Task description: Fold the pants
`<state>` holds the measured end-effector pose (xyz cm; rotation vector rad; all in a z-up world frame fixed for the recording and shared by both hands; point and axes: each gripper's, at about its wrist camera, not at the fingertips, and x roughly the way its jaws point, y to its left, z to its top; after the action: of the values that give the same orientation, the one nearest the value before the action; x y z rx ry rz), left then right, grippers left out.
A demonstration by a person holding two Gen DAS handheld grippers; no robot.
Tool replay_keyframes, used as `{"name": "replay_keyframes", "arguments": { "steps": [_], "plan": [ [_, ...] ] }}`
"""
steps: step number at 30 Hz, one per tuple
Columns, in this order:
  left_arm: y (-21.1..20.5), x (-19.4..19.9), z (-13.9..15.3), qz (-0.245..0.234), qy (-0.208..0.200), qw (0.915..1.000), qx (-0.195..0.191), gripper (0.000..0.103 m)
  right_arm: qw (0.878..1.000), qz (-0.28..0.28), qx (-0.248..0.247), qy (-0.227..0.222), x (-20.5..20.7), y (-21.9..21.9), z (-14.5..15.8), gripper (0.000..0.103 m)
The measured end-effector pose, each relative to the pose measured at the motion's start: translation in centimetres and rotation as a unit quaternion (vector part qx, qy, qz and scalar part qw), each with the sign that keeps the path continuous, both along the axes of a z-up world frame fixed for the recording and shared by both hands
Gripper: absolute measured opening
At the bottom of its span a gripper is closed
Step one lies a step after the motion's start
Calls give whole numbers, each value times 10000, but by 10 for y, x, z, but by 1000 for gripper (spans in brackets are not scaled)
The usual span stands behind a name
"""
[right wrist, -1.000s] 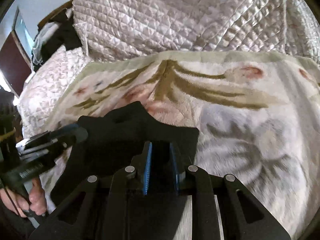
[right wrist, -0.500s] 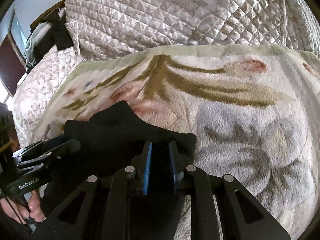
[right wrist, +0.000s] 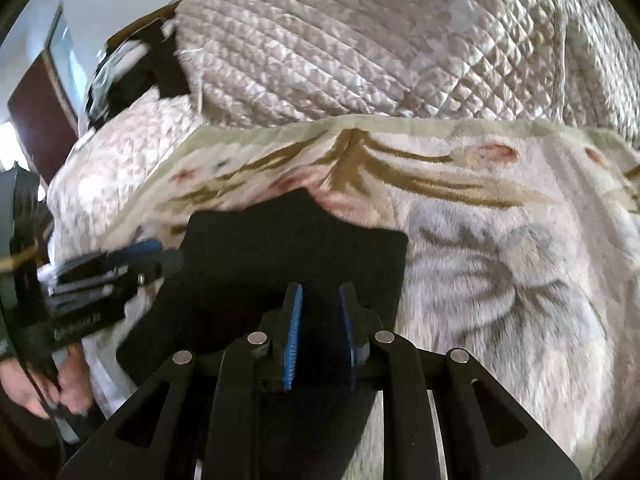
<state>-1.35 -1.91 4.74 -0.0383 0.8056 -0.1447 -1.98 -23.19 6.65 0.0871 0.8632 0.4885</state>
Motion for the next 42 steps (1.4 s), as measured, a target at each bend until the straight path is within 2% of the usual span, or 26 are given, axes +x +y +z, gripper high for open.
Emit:
{"name": "replay_keyframes", "arguments": {
  "steps": [1, 2, 4, 7, 19, 21, 22, 24, 25, 29, 32, 40, 42],
  "plan": [
    [0, -4, -3, -12, 22, 10000, 24, 21, 10000, 40, -11, 11, -4, 1, -4, 19],
    [0, -7, -7, -30, 56, 10000, 51, 19, 9999, 95, -27, 63, -8, 2, -9, 19],
    [-3, -9, -17, -83, 170, 9997, 138, 18, 9999, 130, -94, 52, -10, 4, -18, 20],
    [-5, -13, -20, -93, 107, 9995, 272, 18, 9997, 192, -137, -70, -9, 6, -19, 22],
    [1, -12, -18, -5, 111, 9997, 213, 20, 9994, 176, -146, -242, -11, 5, -12, 23],
    [6, -10, -16, 62, 113, 9998, 174, 22, 9997, 50, -57, -246, -10, -2, -10, 23],
    [9, -9, -16, 102, 109, 9998, 150, 27, 9997, -12, -6, -229, -9, -5, -10, 25],
    [16, -7, -15, 164, 96, 9998, 79, 36, 9997, -177, 74, -153, -5, -14, -11, 46],
    [19, -6, -15, 194, 90, 9998, 34, 41, 9994, -293, 153, -103, -3, -20, -12, 59],
    [29, -1, -17, 297, 136, 9994, -141, 50, 9967, -530, 561, 259, 5, -35, -19, 60],
    [34, 3, -23, 313, 265, 9986, -347, 52, 9905, -564, 976, 788, 12, -40, -32, 60],
    [36, 3, -27, 108, 321, 9960, -830, 53, 9879, -525, 1180, 855, 12, -37, -35, 60],
    [37, 6, -32, 103, 395, 9952, -889, 58, 9875, -504, 1226, 858, 12, -38, -35, 60]
  ]
}}
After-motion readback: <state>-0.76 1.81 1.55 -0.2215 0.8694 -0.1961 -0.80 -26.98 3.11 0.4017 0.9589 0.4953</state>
